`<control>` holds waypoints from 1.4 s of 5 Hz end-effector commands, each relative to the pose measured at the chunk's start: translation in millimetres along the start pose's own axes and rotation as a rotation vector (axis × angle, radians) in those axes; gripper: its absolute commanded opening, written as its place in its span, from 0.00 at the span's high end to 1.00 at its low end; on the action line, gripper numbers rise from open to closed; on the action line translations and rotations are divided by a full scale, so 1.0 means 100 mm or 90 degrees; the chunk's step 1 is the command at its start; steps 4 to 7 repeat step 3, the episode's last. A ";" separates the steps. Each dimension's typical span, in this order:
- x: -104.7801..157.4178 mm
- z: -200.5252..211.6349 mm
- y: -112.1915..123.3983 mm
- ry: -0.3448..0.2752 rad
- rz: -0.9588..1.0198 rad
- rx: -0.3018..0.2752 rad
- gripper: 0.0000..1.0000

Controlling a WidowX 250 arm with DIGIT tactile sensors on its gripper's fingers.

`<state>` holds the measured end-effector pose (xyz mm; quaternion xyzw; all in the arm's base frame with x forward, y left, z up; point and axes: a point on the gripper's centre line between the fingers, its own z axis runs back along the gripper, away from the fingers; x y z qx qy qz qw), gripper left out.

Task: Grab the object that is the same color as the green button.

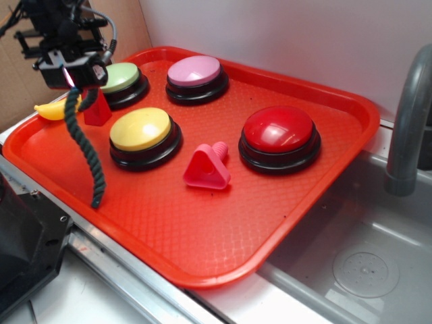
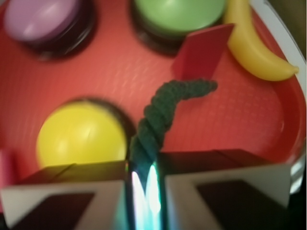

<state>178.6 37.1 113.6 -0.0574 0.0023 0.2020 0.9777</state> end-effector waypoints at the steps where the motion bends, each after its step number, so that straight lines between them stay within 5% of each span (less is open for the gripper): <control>1: -0.40 0.46 -0.50 -0.010 -0.189 -0.013 1.00; 2: -0.51 0.47 -0.67 -0.005 -0.237 -0.004 1.00; 7: -0.47 0.43 -0.58 0.008 -0.226 -0.005 1.00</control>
